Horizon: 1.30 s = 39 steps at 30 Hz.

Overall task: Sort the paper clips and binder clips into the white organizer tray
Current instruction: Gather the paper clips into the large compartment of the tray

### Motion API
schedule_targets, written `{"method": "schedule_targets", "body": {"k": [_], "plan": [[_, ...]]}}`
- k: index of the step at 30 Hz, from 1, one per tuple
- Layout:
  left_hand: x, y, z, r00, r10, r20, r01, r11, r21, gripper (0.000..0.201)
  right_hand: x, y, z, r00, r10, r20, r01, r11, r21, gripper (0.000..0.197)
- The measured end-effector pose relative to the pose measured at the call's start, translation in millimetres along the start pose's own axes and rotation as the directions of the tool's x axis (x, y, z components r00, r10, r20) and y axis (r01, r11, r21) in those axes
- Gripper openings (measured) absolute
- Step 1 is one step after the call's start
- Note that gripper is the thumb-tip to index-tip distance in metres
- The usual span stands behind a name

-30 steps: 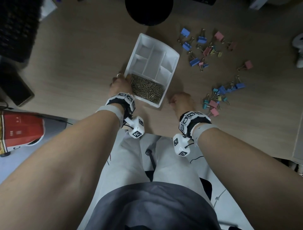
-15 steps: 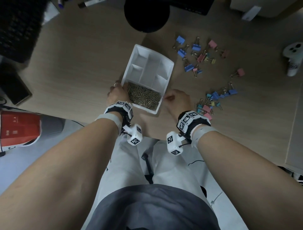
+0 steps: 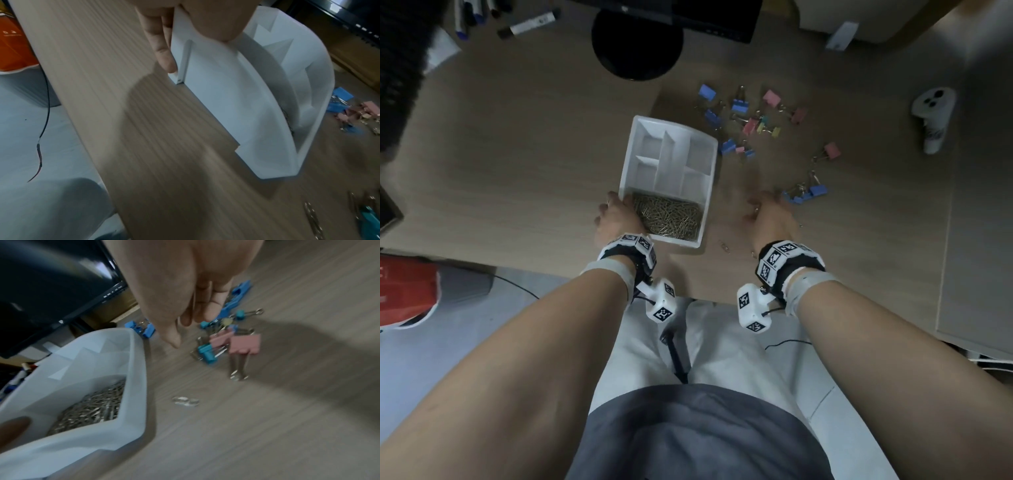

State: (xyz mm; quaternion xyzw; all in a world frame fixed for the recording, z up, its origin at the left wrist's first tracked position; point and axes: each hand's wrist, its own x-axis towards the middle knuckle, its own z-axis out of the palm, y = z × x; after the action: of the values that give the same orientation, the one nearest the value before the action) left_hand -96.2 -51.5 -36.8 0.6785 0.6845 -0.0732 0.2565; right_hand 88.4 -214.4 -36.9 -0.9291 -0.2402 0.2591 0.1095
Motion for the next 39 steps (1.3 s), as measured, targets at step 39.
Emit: {"method": "schedule_targets", "body": {"k": [39], "plan": [[-7,13,14,0.99,-0.098,-0.105,0.099,0.995,-0.004,0.047,19,5,-22,0.914,-0.37,0.166,0.383,0.922,-0.058,0.017]]}}
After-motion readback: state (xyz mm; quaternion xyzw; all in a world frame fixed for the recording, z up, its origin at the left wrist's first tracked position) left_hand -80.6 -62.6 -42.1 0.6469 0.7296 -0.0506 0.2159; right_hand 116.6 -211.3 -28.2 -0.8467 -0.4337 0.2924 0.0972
